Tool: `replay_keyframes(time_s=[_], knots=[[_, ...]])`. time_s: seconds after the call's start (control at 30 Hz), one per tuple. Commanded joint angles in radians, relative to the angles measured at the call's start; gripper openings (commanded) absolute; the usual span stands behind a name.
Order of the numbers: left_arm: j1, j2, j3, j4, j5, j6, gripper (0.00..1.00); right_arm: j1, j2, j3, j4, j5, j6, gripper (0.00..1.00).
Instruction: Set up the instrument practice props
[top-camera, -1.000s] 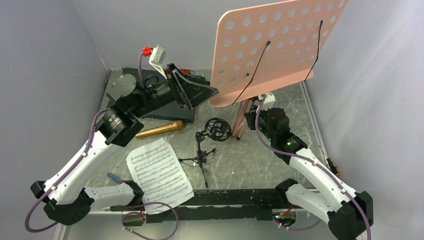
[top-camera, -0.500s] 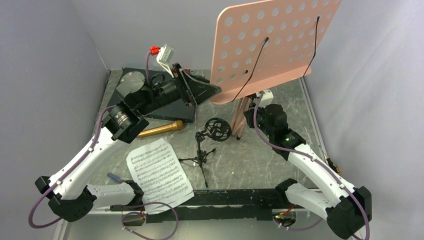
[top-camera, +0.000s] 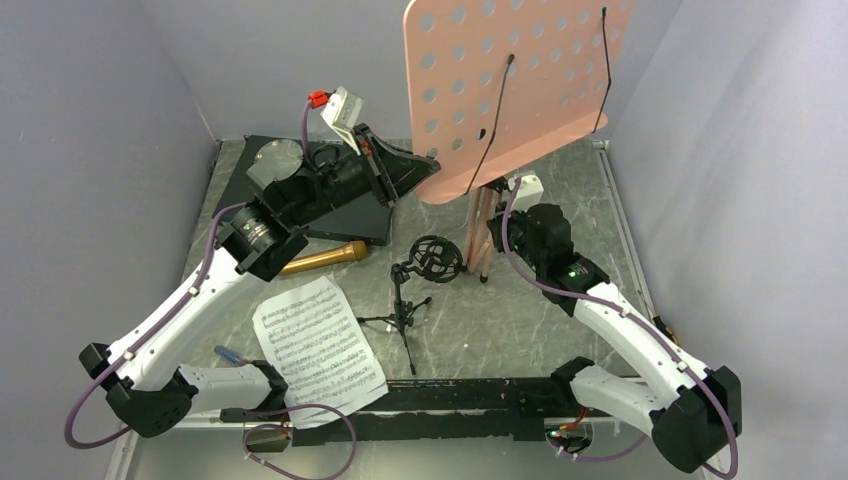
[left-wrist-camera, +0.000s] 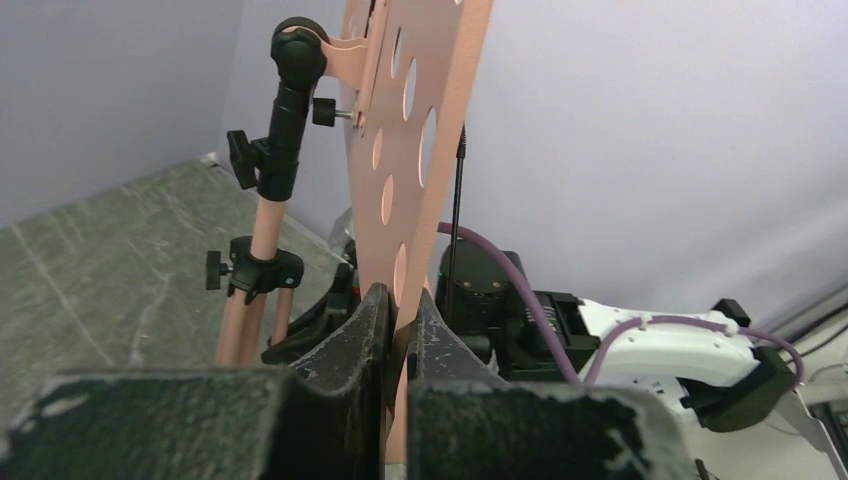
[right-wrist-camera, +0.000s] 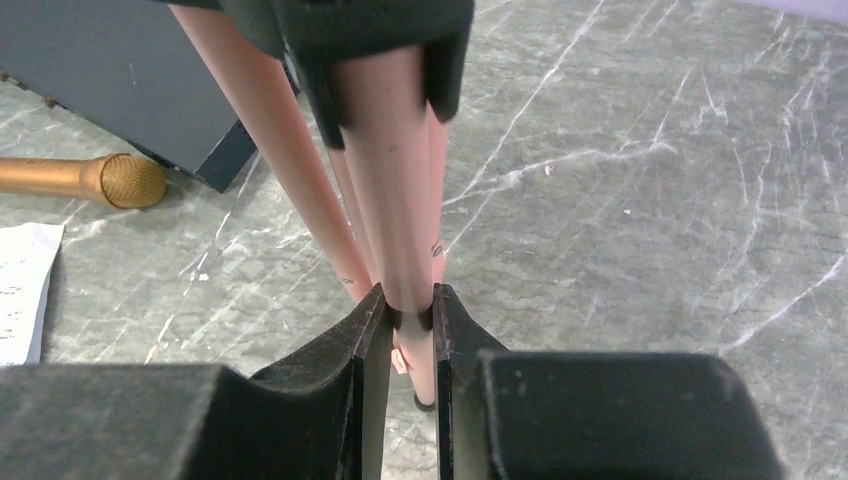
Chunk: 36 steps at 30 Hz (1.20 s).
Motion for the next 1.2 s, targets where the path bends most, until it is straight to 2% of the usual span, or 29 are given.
replay_keyframes(time_s=[0.0,0.03,0.07,0.2,0.3,0.53,0.77,0.97,1.07,1.1,1.17], knots=[[-0.003,-0.045,-0.004,-0.012,-0.038,-0.048,0.03,0.009,0.002,0.021,-0.063,-0.03,-0.003,0.0],[-0.003,-0.054,-0.011,-0.008,-0.042,-0.046,0.03,0.009,-0.002,0.021,-0.063,-0.033,0.0,0.0],[-0.004,-0.064,-0.016,-0.003,-0.042,-0.047,0.03,0.009,-0.007,0.02,-0.059,-0.044,0.002,0.04],[-0.003,-0.065,-0.022,0.009,-0.011,-0.051,0.03,0.01,-0.044,0.003,-0.034,-0.079,-0.002,0.43],[-0.003,-0.048,-0.009,0.006,0.026,-0.059,0.03,0.01,-0.079,-0.022,-0.001,-0.087,0.001,0.65],[-0.003,-0.052,-0.015,0.031,0.055,-0.077,0.03,0.009,-0.089,-0.026,0.04,-0.098,-0.001,0.93],[-0.003,-0.039,-0.008,0.047,0.106,-0.096,0.03,0.008,-0.012,-0.021,0.142,0.012,0.041,0.99],[-0.004,-0.042,-0.015,0.055,0.112,-0.105,0.03,0.009,0.061,-0.023,0.282,-0.027,0.053,0.99],[-0.004,-0.042,-0.012,0.055,0.117,-0.109,0.03,0.009,0.082,-0.026,0.325,-0.031,0.057,0.92],[-0.004,-0.043,-0.013,0.055,0.118,-0.112,0.03,0.009,0.084,-0.034,0.336,-0.038,0.059,0.86],[-0.003,-0.048,-0.017,0.056,0.115,-0.113,0.03,0.008,0.078,-0.052,0.36,-0.04,0.055,0.66]])
